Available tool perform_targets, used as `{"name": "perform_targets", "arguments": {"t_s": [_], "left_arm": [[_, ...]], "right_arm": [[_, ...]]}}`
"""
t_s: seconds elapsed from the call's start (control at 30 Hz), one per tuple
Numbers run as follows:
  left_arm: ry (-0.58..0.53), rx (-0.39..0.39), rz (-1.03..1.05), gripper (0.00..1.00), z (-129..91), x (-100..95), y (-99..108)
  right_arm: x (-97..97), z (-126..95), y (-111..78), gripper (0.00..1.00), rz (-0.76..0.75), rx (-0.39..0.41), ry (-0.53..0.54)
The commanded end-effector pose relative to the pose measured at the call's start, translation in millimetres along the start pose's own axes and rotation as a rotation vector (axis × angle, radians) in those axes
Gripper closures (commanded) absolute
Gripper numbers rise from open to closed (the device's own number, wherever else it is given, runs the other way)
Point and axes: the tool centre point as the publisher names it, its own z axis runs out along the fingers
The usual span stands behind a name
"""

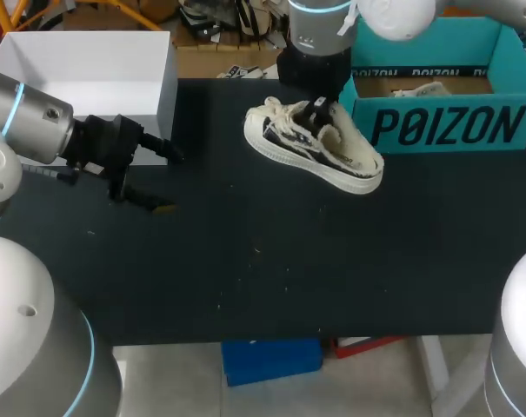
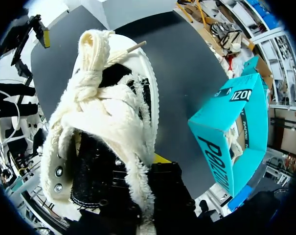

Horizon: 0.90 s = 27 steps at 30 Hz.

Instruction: Take the shoe out of the shoebox, open the shoe tongue, remove and reinsert the insole, then place the shoe into the shoebox

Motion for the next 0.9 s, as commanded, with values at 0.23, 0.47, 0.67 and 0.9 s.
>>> {"name": "perform_targets", "arguments": {"t_s": [0.23, 0.47, 0.67, 0.9], "left_arm": [[-0.004, -0.003, 0.001, 0.0, 0.9, 1.4, 0.1], [-0.004, -0.003, 0.001, 0.0, 0.9, 1.4, 0.1], [-0.004, -0.003, 0.001, 0.0, 0.9, 1.4, 0.1], [-0.004, -0.003, 0.001, 0.0, 0.9, 1.4, 0.1]], "right_arm": [[-20.3, -49.0, -31.2, 1.0, -0.875, -0.045, -0.216], [-40.5, -55.8, -40.9, 1.0, -0.973, 0.012, -0.236], [-40.5, -55.8, -40.9, 1.0, -0.973, 0.012, -0.236], [-40.5, -55.8, -40.9, 1.0, -0.973, 0.012, -0.236]]}}
